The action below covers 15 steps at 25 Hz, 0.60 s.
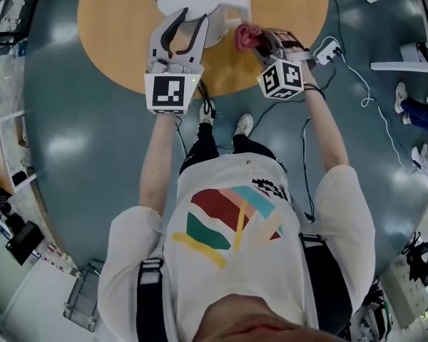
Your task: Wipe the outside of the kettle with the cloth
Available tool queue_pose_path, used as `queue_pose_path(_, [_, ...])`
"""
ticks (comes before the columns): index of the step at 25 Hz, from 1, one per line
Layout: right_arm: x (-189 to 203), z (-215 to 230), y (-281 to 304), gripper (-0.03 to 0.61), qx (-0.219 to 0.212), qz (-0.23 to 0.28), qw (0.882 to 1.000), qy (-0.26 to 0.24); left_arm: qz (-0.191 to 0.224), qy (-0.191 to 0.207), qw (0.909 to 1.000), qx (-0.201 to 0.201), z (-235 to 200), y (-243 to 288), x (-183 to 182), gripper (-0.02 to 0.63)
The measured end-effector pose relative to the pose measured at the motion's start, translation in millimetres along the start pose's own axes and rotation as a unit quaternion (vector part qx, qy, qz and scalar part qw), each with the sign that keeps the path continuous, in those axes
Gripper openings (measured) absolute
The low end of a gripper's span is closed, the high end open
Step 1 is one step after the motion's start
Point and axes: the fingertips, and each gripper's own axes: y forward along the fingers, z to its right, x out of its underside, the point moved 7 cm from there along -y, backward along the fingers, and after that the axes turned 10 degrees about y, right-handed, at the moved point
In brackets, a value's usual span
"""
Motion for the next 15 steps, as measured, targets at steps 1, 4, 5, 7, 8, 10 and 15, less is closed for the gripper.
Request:
queue_pose_path(1, [1,-6,9,0.048,0.008,0.002,1.000,0.005,0.011,0.001,0.9999,0.000,0,1,-2,0.176])
queue_pose_path(4, [5,-19,35,0.047,0.042,0.007,0.999,0.009,0.043,0.015,0.9990,0.001,1,8,-6,0.176])
queue_pose_path(5, [8,-22,43,0.048,0.053,0.009,0.998,0.012,0.043,0.019,0.9989,0.004,3,11,-5,0.176])
queue_pose_path(7, [11,-24,54,0.048,0.070,0.014,0.997,0.019,0.043,0.019,0.9989,0.007,5,14,-4,0.176])
queue_pose_path(8, [11,-24,56,0.048,0.074,0.016,0.997,0.024,0.043,0.016,0.9989,0.008,4,14,-3,0.176])
queue_pose_path(10, [7,-23,56,0.048,0.078,0.018,0.996,0.048,0.045,0.019,0.9987,0.012,2,12,-4,0.176])
queue_pose_path(15, [-16,-13,13,0.046,0.101,0.027,0.958,0.269,0.041,0.012,0.9989,0.020,0,7,-2,0.176])
